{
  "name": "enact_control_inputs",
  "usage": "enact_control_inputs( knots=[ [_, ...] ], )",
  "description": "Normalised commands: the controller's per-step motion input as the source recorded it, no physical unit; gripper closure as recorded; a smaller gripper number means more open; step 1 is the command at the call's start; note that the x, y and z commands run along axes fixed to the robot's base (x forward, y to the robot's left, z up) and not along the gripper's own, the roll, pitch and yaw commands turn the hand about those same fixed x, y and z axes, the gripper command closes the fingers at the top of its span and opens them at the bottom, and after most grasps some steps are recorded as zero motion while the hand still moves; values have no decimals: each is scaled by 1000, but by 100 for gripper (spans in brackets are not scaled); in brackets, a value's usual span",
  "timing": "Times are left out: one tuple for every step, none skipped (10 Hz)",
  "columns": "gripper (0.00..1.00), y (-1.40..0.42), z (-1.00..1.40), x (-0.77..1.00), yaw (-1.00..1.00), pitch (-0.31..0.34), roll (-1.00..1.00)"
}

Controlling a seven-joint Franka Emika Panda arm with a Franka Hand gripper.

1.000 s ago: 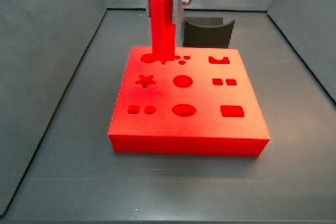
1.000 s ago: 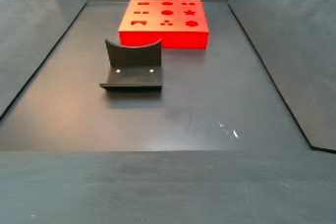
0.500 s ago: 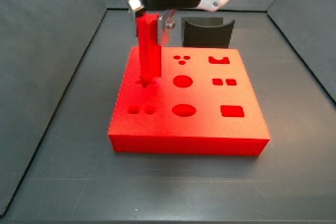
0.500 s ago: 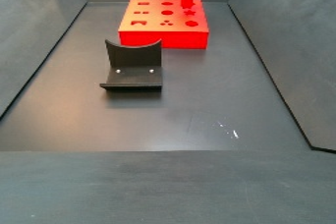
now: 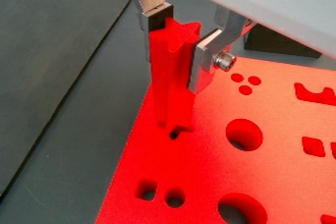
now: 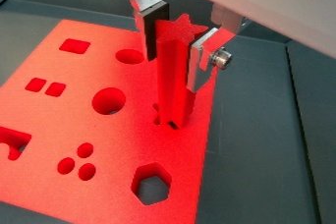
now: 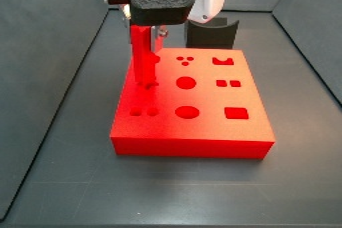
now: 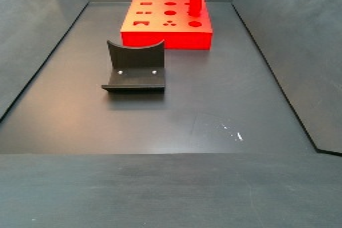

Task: Insert the star object.

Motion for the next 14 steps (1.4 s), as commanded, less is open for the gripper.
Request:
enact_control_inputs(
  knots=[
    [100,-3,-103,6,0,-1,79],
    [100,-3,-114,0,0,-7,61],
    [100,0,-123,97,29,-7,54],
    [100,0,-120,143,86,0,50],
    [100,-6,-137,169,120,0,67],
    [100,-43,-123,214,117,0,63],
    [100,-49,-140,160,40,0,54],
    [100,-20,-163,0,0,0,61],
    [100,0,-126,-74,0,0,60],
    [100,-37,-97,-123,-100,0,29],
    [100,-6,-169,0,-140,-17,33],
    [100,-26,-460,0,-86,-63,64],
    [100,-46,-563,0,-66,-76,29],
    [100,-89,-651,91,-46,-99,24]
  ],
)
